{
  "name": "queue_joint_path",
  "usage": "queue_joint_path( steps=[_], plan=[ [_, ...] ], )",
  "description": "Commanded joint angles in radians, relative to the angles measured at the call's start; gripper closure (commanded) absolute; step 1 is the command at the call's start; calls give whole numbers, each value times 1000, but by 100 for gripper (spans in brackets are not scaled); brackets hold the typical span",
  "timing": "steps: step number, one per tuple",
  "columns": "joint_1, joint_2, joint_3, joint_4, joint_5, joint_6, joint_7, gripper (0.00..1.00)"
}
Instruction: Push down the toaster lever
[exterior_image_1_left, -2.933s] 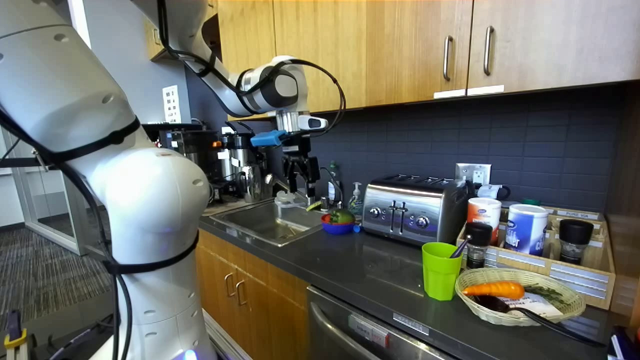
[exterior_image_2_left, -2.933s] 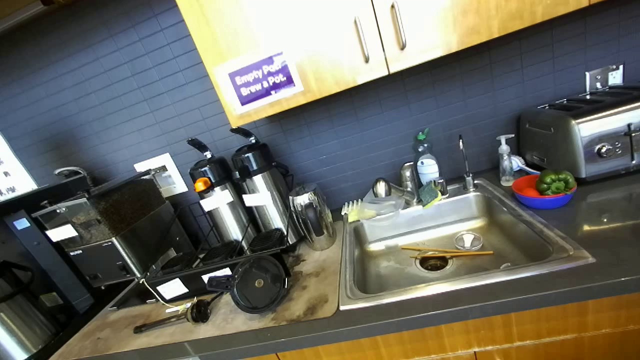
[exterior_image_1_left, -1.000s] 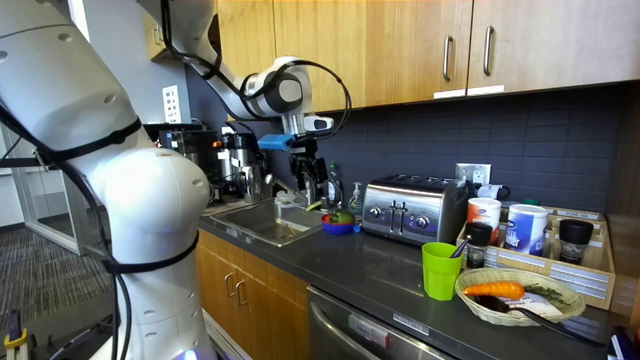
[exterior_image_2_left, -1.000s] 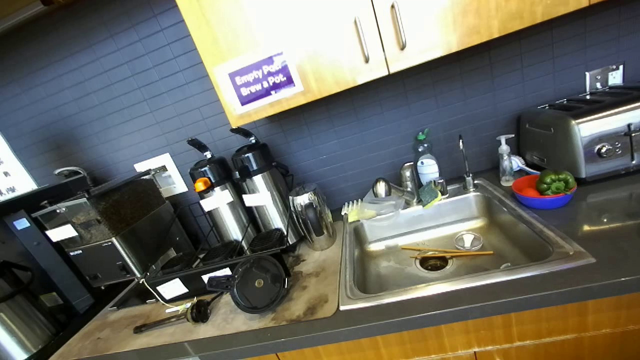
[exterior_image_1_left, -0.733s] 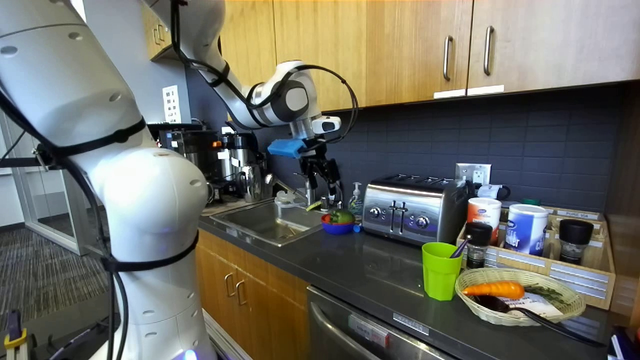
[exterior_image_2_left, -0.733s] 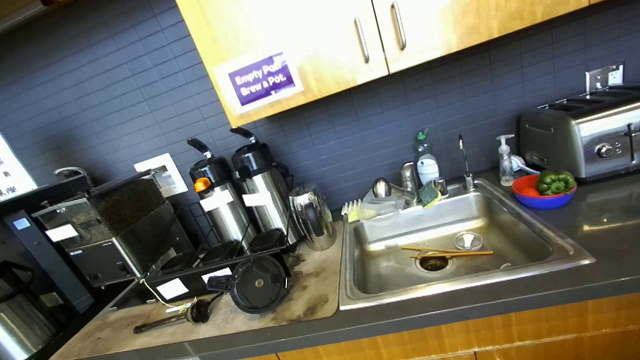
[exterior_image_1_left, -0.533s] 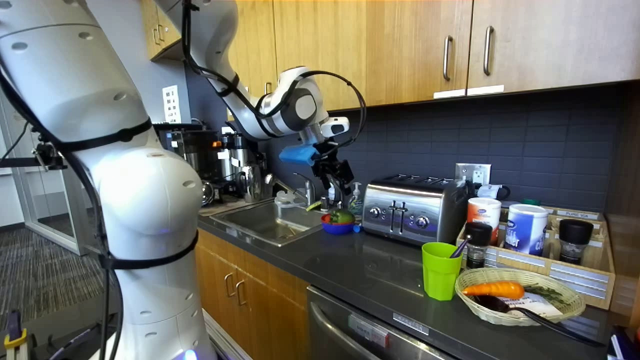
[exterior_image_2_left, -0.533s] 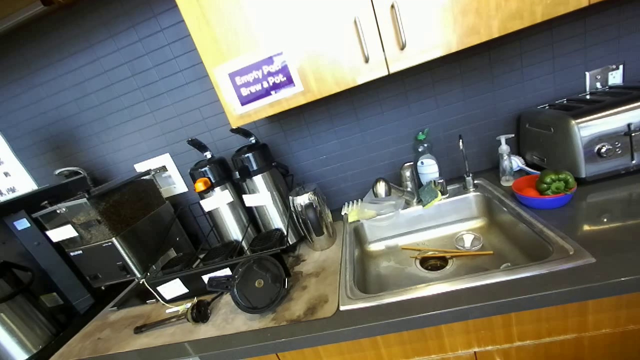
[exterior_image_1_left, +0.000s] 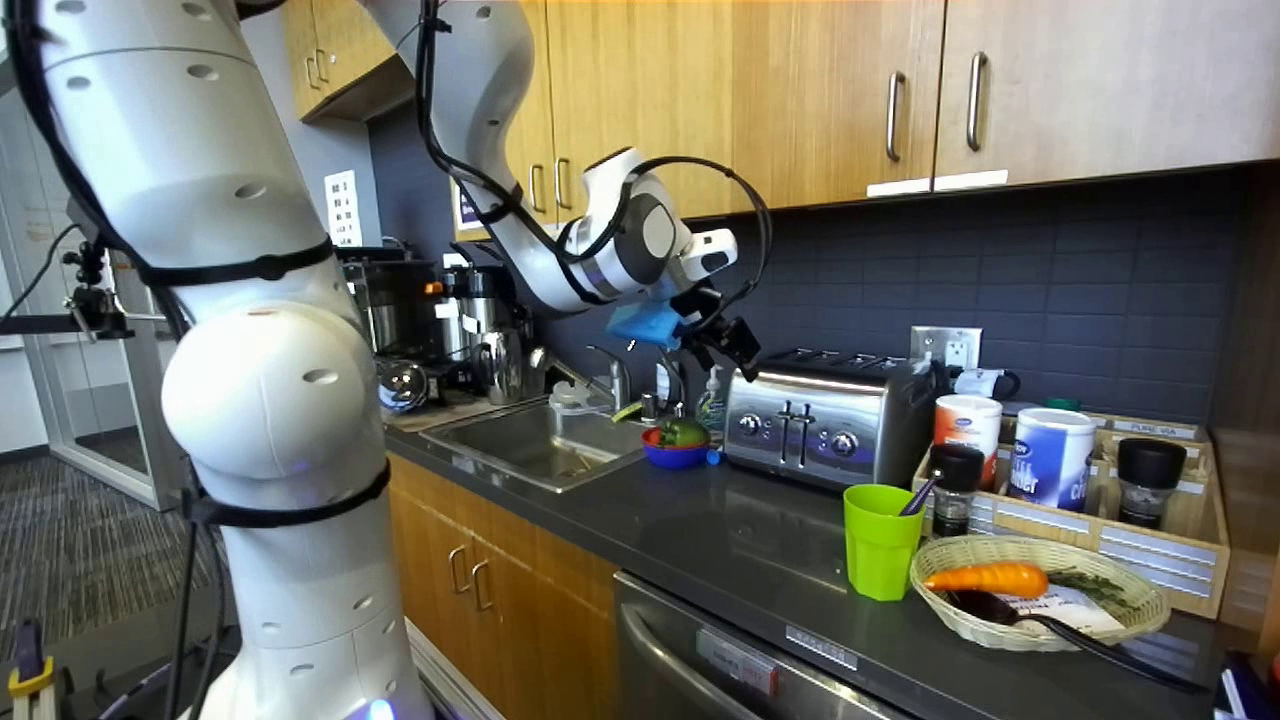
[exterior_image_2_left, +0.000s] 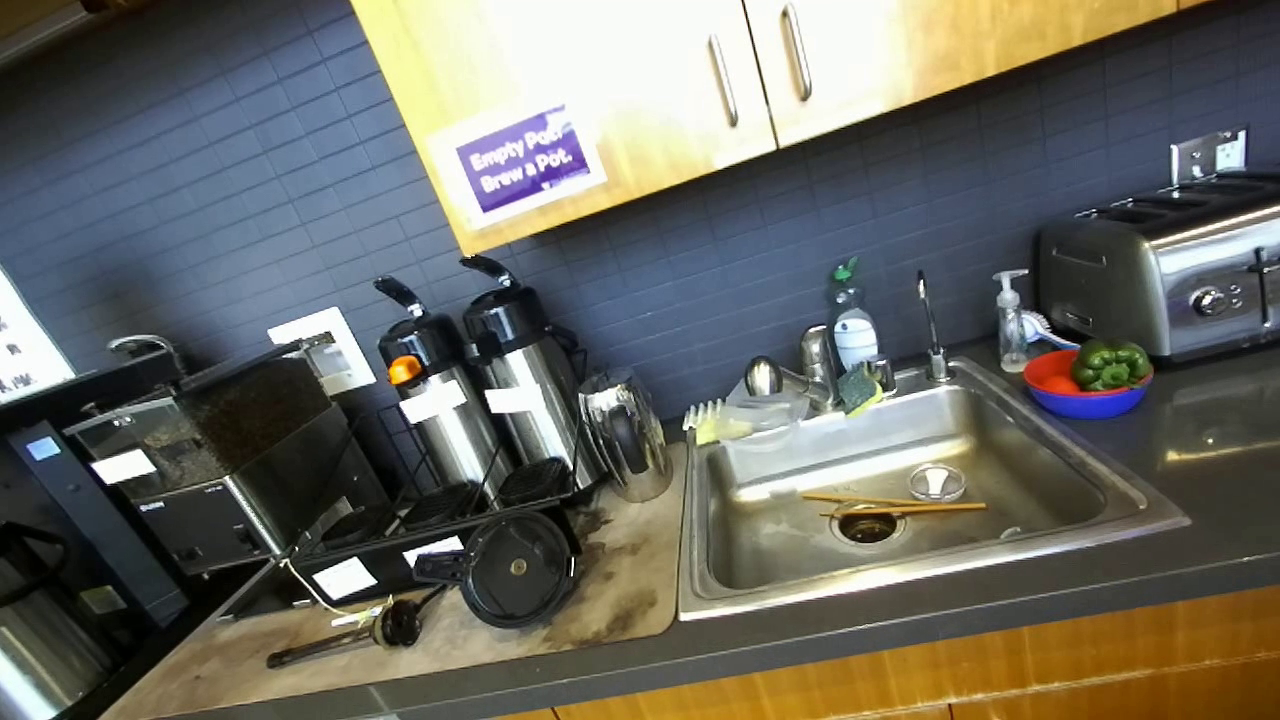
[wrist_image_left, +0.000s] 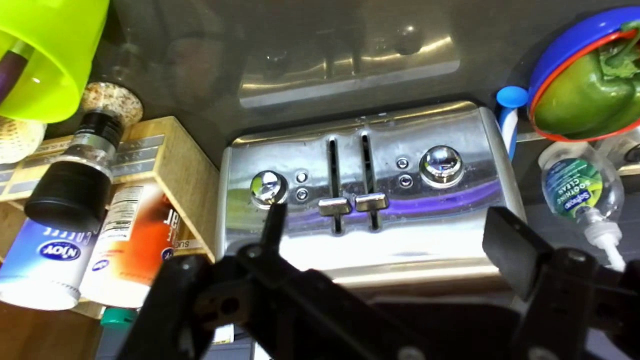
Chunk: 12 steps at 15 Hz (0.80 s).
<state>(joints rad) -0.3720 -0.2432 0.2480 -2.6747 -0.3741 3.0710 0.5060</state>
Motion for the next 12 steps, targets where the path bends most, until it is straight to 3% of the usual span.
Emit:
queue_joint_path(
  steps=[1, 12],
  plan=[
    [-56, 58, 54, 33, -34, 60, 51, 0],
    [-177, 180, 115, 155, -102, 109, 35, 0]
  ],
)
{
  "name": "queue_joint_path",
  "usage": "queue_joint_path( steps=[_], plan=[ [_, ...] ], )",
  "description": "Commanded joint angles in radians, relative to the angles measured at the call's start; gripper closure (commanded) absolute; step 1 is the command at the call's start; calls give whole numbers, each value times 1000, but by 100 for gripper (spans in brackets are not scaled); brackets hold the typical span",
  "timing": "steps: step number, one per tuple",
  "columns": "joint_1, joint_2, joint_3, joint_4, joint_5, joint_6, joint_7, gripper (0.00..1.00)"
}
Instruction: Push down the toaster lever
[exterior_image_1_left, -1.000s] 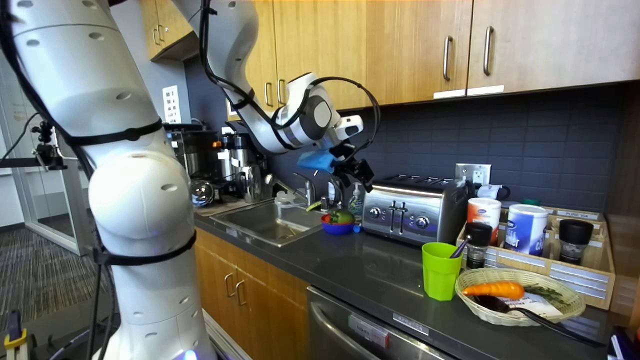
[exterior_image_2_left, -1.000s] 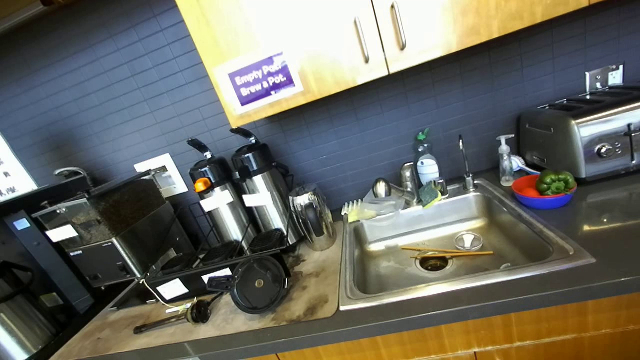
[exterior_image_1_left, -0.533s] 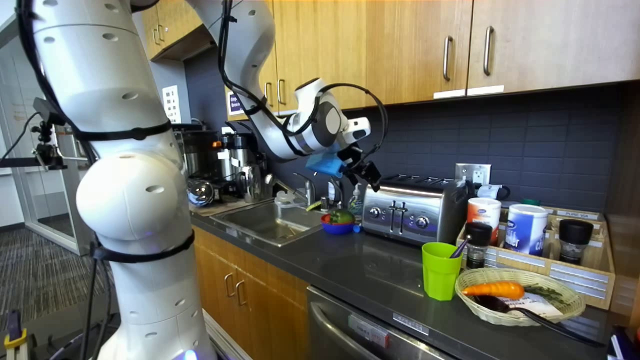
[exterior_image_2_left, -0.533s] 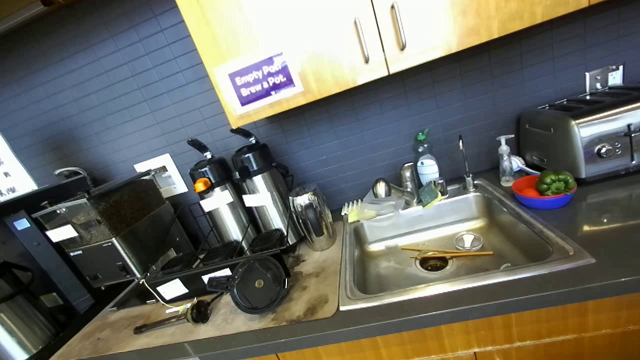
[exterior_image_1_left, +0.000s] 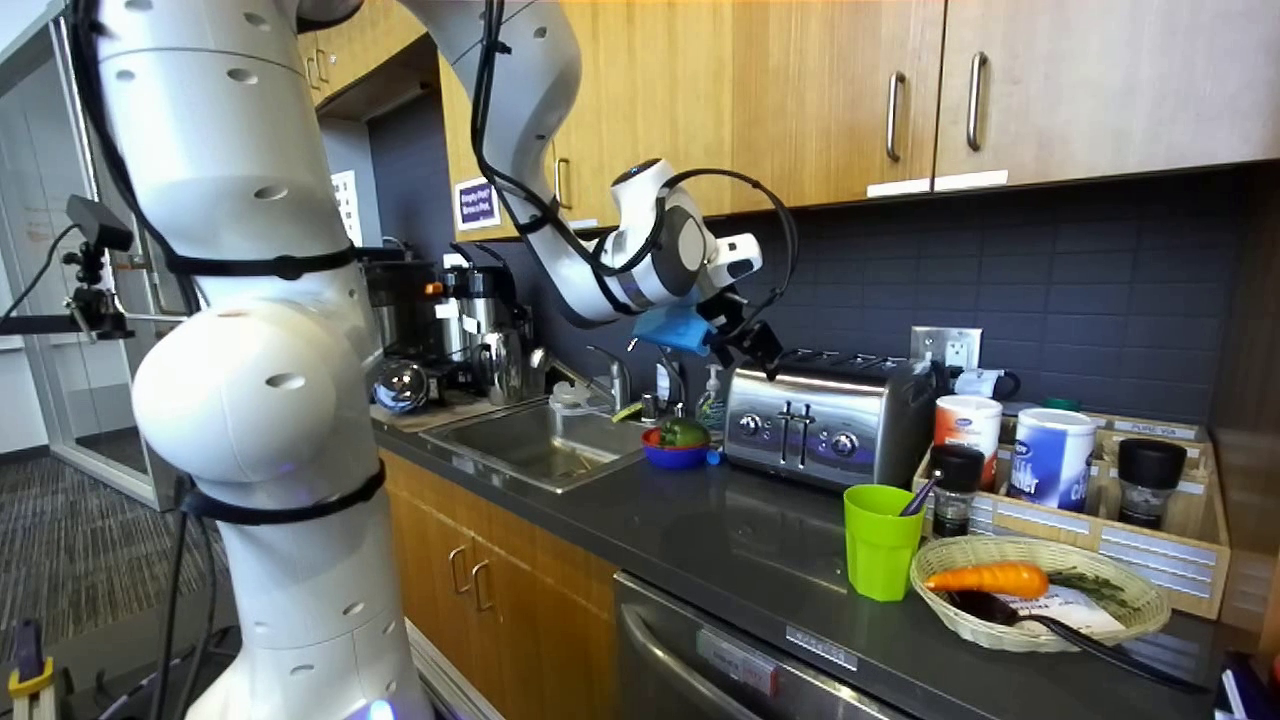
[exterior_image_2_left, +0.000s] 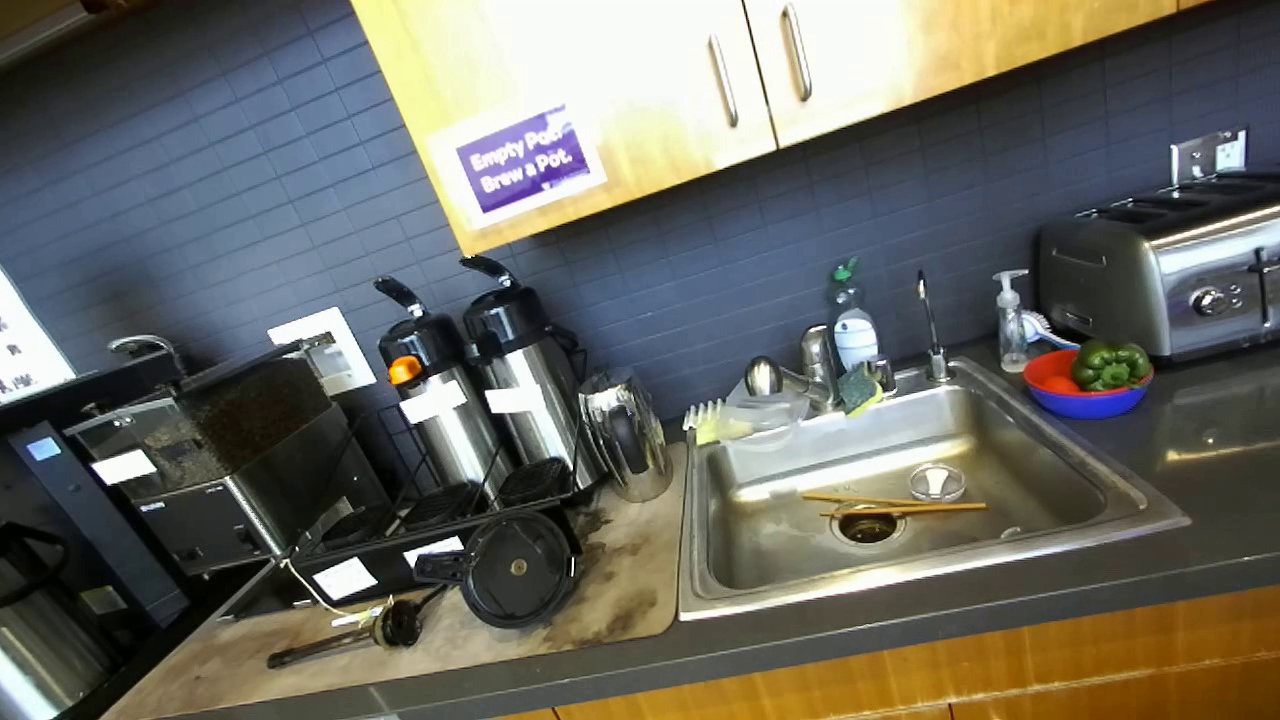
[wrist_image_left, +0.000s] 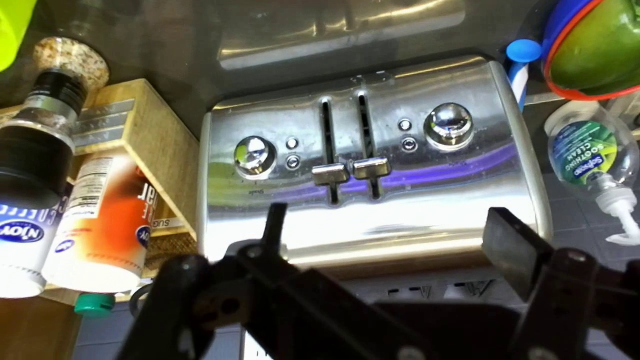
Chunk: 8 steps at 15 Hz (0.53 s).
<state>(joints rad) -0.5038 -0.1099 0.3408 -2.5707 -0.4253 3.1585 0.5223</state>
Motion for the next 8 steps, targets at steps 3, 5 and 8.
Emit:
queue_joint_path(
  steps=[3, 5, 8],
  plan=[
    [-59, 88, 21, 108, -75, 14, 21, 0],
    [-59, 113, 15, 140, -91, 11, 25, 0],
    [-50, 155, 3, 183, -110, 6, 31, 0]
  ],
)
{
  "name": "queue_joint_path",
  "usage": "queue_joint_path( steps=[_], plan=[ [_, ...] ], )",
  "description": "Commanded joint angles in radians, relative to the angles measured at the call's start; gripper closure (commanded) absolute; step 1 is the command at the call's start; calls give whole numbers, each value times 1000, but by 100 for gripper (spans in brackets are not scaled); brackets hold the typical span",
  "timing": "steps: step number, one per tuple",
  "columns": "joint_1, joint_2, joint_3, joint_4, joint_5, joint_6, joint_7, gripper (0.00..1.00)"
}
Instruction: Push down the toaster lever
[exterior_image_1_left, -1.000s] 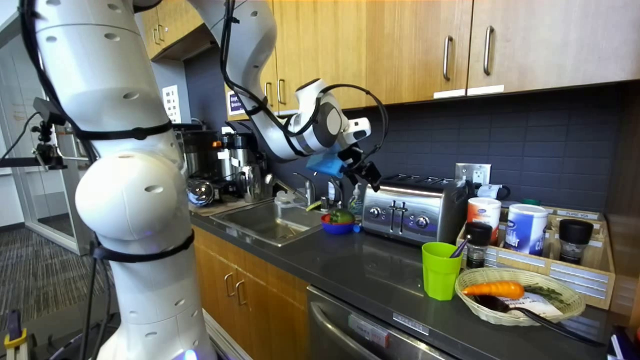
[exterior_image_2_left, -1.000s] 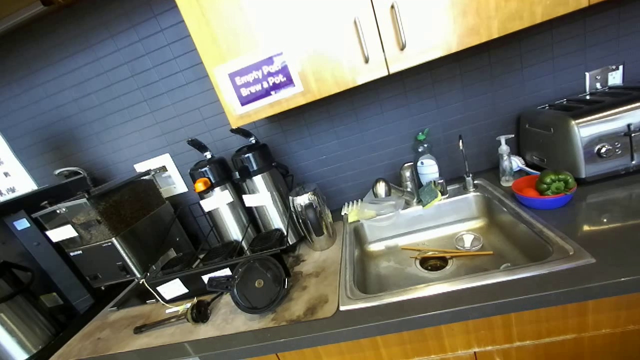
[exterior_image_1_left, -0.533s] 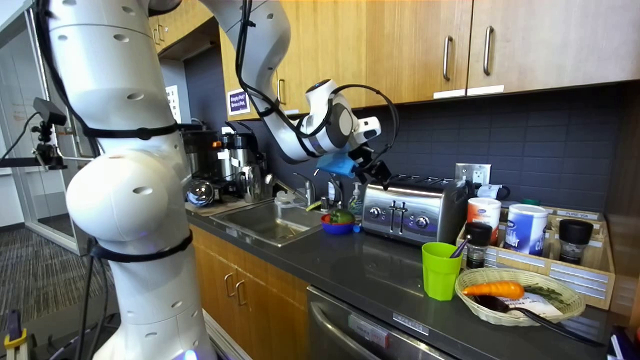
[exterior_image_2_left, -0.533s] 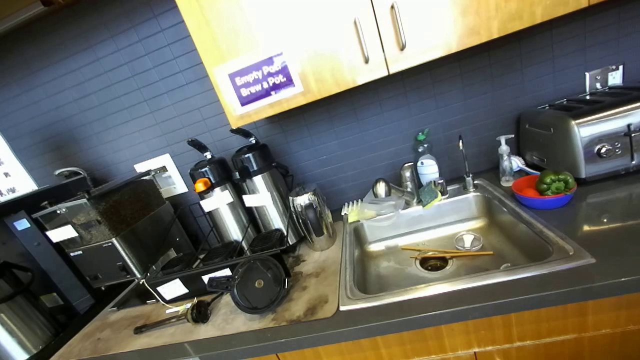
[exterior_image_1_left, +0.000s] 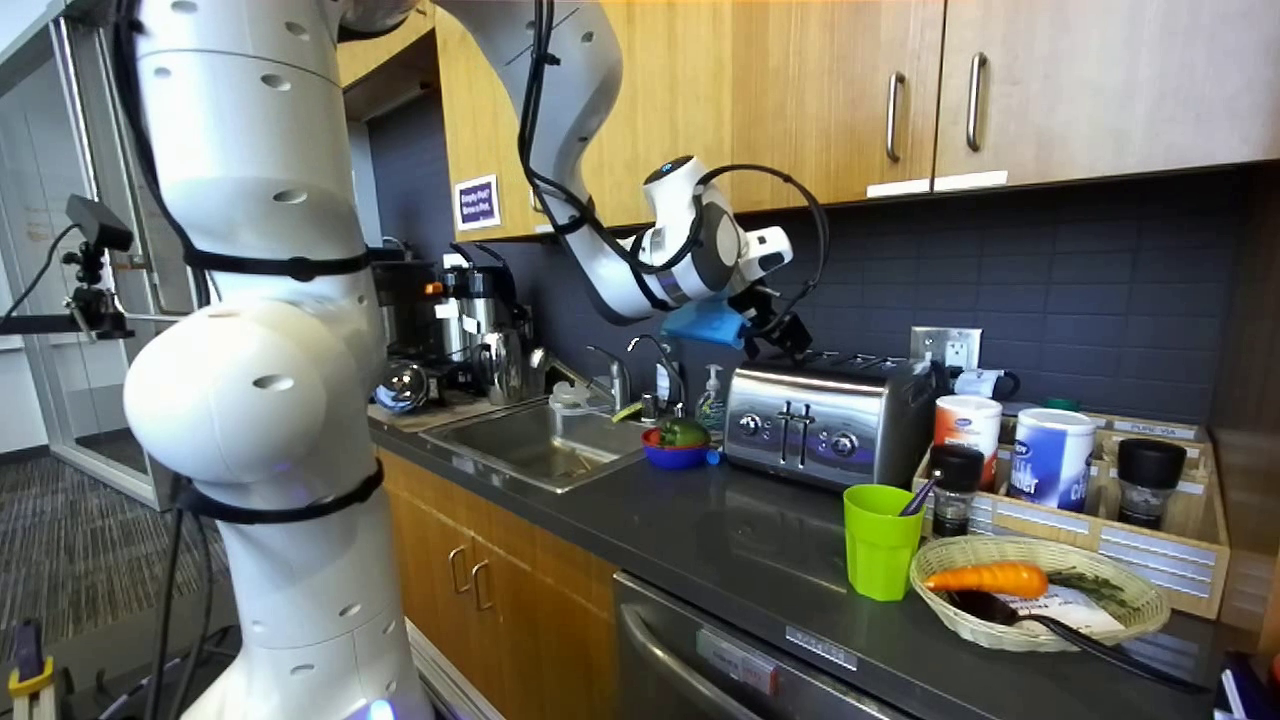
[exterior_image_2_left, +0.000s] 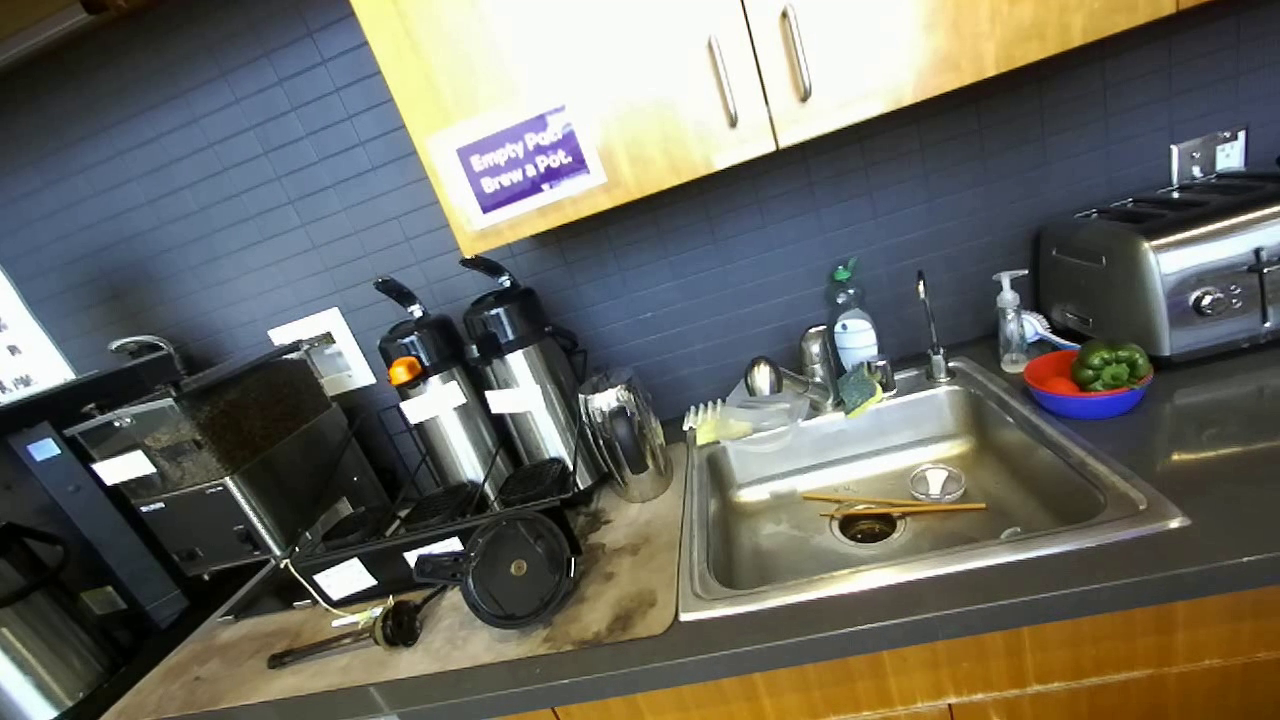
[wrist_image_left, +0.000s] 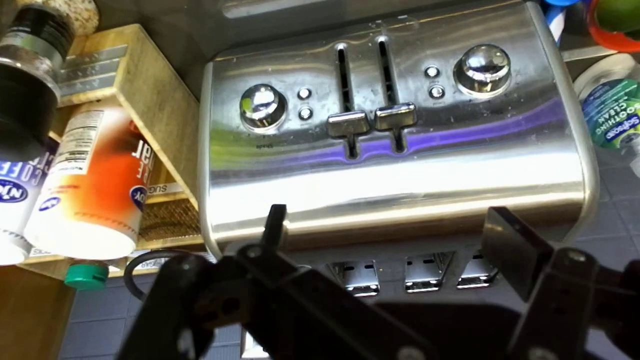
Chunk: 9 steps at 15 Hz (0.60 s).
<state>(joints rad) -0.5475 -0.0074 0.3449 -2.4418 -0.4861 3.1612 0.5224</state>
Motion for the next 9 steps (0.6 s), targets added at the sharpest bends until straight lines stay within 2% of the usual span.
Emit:
queue_joint_path(
  steps=[1, 7, 9],
  plan=[
    [-2, 65, -7, 66, -56, 3, 33, 0],
    [29, 145, -36, 129, -62, -2, 29, 0],
    [43, 165, -49, 143, -61, -3, 28, 26]
  ],
)
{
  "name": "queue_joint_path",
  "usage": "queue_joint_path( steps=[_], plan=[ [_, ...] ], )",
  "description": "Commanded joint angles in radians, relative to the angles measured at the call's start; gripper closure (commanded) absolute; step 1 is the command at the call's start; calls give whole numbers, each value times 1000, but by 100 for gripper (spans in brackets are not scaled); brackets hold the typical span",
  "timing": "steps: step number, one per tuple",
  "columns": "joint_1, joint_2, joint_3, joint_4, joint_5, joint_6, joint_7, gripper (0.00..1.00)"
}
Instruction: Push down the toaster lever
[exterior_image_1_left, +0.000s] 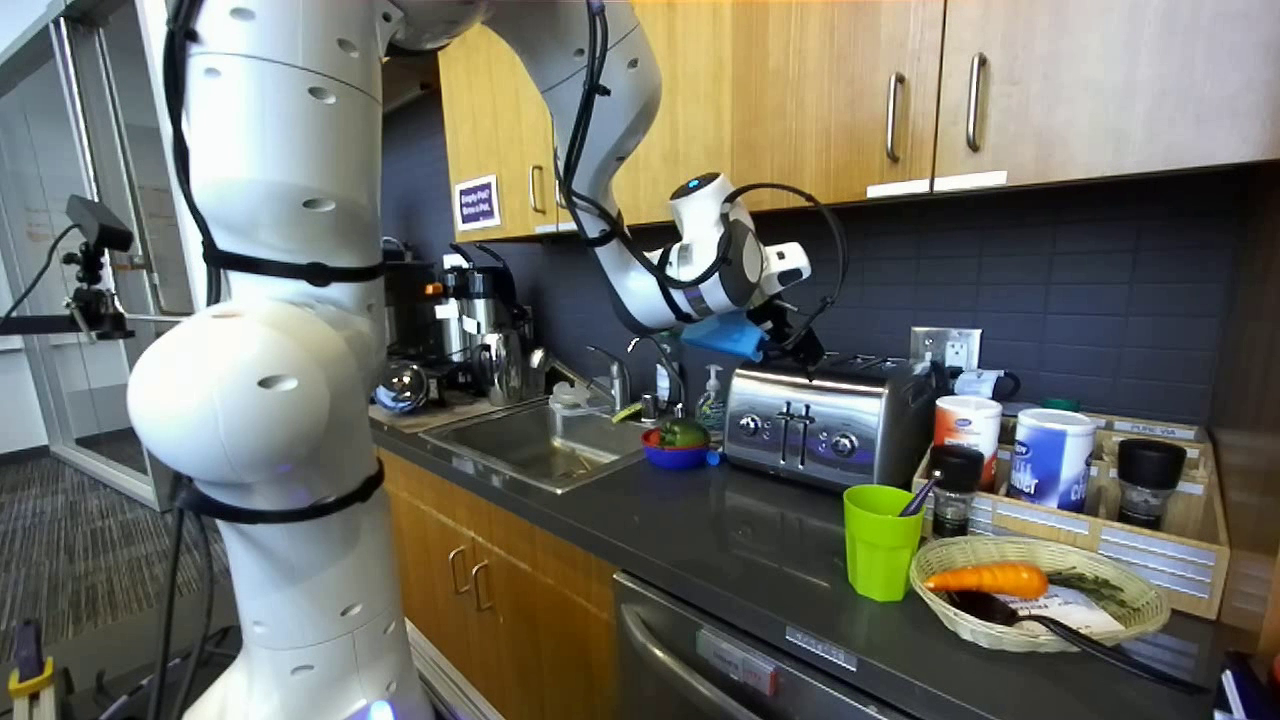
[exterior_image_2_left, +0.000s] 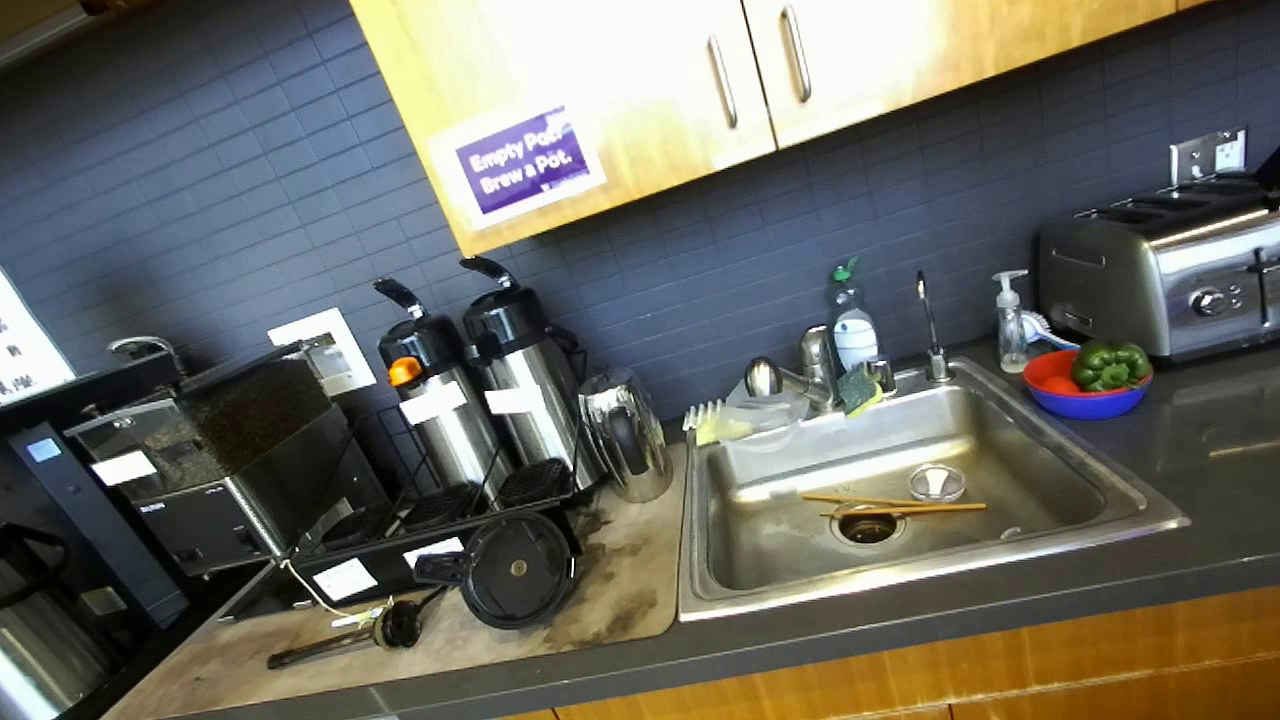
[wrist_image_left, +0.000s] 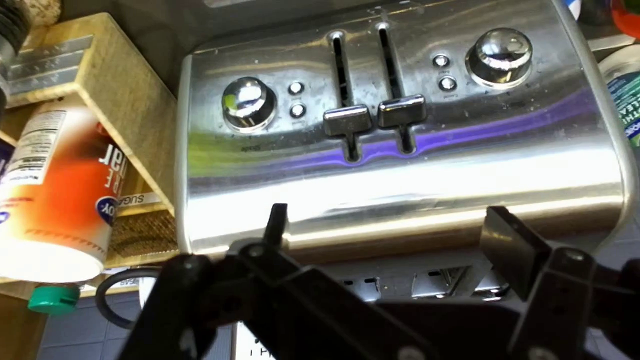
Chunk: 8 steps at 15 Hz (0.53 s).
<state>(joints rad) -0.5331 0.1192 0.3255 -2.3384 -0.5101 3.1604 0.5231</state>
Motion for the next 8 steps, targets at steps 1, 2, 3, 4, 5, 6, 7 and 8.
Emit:
queue_joint_path(
  steps=[1, 2, 3, 4, 5, 6, 7, 8],
  plan=[
    [36, 48, -37, 47, -37, -2, 26, 32],
    [45, 56, -46, 53, -38, -3, 25, 39],
    [54, 63, -56, 59, -38, -3, 25, 46],
    [65, 70, -67, 65, -38, -2, 25, 56],
    [75, 76, -77, 71, -36, -2, 25, 63],
    [86, 83, -87, 77, -34, 0, 25, 72],
    [96, 88, -96, 80, -33, 1, 25, 79],
    [106, 92, -105, 82, -32, 1, 24, 86]
  ],
)
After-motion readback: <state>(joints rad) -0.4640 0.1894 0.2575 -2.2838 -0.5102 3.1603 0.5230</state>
